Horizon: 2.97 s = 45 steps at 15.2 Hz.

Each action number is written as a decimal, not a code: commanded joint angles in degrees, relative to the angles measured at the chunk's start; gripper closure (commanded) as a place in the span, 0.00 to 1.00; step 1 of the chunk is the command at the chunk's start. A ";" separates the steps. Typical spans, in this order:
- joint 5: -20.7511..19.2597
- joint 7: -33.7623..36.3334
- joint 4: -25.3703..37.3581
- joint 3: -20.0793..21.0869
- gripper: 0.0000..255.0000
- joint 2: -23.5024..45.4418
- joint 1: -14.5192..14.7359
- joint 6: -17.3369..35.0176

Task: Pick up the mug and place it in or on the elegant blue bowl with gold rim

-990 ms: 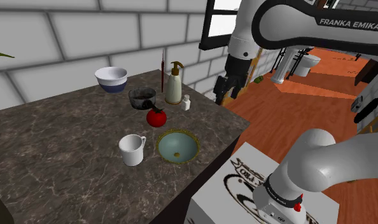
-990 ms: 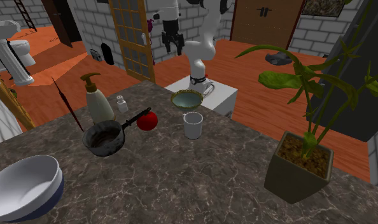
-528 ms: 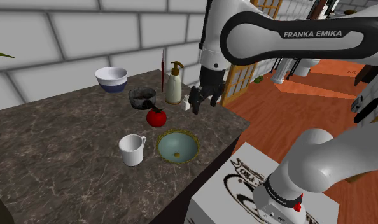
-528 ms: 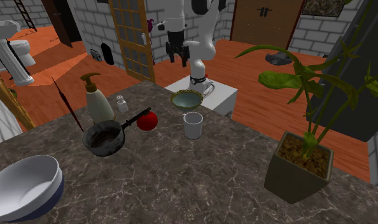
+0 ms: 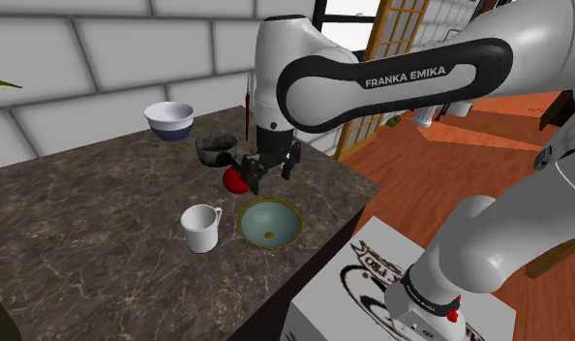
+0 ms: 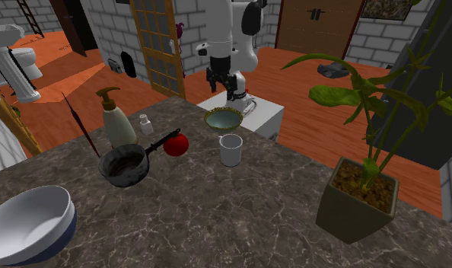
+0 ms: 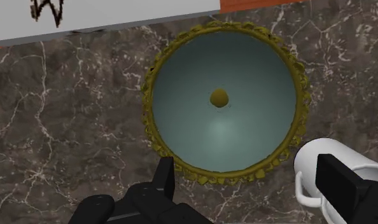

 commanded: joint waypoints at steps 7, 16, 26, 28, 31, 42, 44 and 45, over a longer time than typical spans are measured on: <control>-9.22 12.77 12.78 6.95 0.00 19.01 1.35 4.14; -22.68 25.21 33.26 7.26 0.00 41.95 9.91 1.66; -24.12 26.18 30.34 6.33 0.00 44.19 10.30 6.52; -24.12 26.18 30.34 6.33 0.00 44.19 10.31 6.52; -24.12 26.18 30.34 6.33 0.00 44.19 10.31 6.52; -24.12 26.18 30.34 6.33 1.00 44.19 10.31 6.52; -23.69 25.88 30.98 6.55 1.00 43.52 10.19 5.31; -23.49 25.73 31.32 6.66 1.00 43.20 10.14 4.69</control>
